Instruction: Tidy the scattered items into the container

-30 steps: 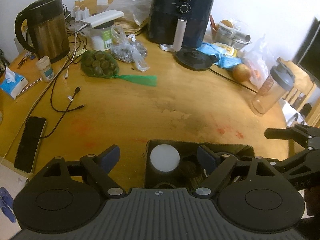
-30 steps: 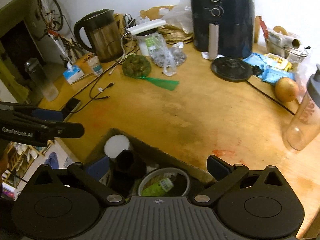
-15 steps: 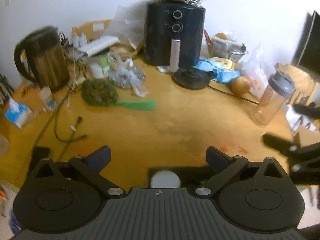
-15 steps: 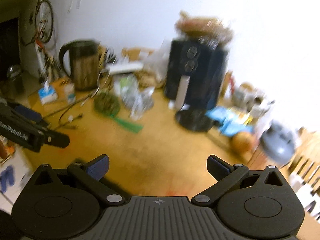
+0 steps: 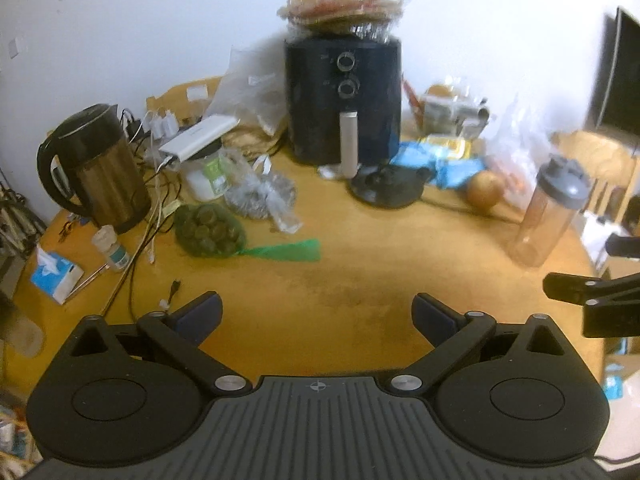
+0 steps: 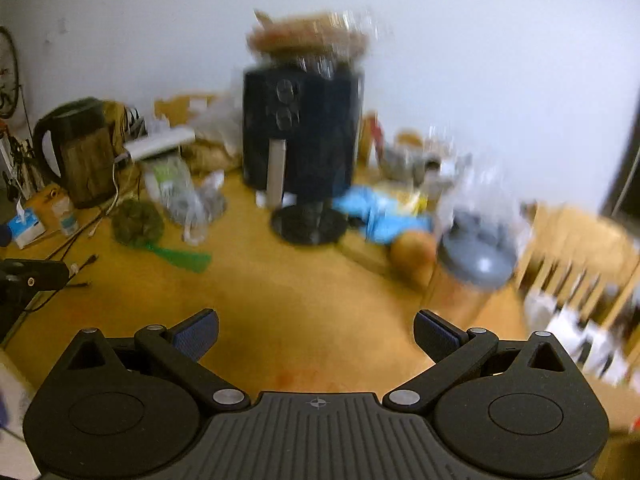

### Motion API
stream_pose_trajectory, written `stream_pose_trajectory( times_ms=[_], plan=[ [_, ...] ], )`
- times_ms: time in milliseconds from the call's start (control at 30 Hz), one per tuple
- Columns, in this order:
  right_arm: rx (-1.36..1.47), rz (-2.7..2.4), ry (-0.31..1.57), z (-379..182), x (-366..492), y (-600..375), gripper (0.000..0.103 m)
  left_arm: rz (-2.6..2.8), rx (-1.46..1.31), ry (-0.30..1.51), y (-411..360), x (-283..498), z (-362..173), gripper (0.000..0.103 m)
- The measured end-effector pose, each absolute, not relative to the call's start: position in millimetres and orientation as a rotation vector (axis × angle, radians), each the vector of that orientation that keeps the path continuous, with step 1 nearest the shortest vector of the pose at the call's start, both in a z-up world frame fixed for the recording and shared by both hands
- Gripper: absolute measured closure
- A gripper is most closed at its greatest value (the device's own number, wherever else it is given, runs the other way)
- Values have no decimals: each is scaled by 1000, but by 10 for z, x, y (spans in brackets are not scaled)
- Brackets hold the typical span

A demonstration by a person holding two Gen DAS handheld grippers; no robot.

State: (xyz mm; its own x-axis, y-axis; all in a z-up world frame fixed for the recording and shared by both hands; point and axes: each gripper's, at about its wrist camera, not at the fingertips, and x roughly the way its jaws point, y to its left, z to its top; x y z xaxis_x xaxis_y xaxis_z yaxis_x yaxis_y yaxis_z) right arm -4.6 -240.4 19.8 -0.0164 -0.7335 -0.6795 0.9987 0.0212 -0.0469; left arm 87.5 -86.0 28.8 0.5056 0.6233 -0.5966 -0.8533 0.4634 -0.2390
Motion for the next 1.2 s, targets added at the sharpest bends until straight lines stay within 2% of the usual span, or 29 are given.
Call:
stream_pose_trajectory(
  times_ms=[233,633,900,1200],
  plan=[
    [777,-1461,767,31,-11,-2499,0,886,-600,563,-817,949,193,0],
    [1072,-1367,982,-513,136,-2448,0,731,-824,844,-778,1059,-323,0],
    [1152,-1343,1062,-680,130,-2373,0,667,-875,949,-874,1090,-498,0],
    [1187,-1327,1089,-753,148,-2360,0,647,-901,978,-850,1092,-549,0]
  ],
)
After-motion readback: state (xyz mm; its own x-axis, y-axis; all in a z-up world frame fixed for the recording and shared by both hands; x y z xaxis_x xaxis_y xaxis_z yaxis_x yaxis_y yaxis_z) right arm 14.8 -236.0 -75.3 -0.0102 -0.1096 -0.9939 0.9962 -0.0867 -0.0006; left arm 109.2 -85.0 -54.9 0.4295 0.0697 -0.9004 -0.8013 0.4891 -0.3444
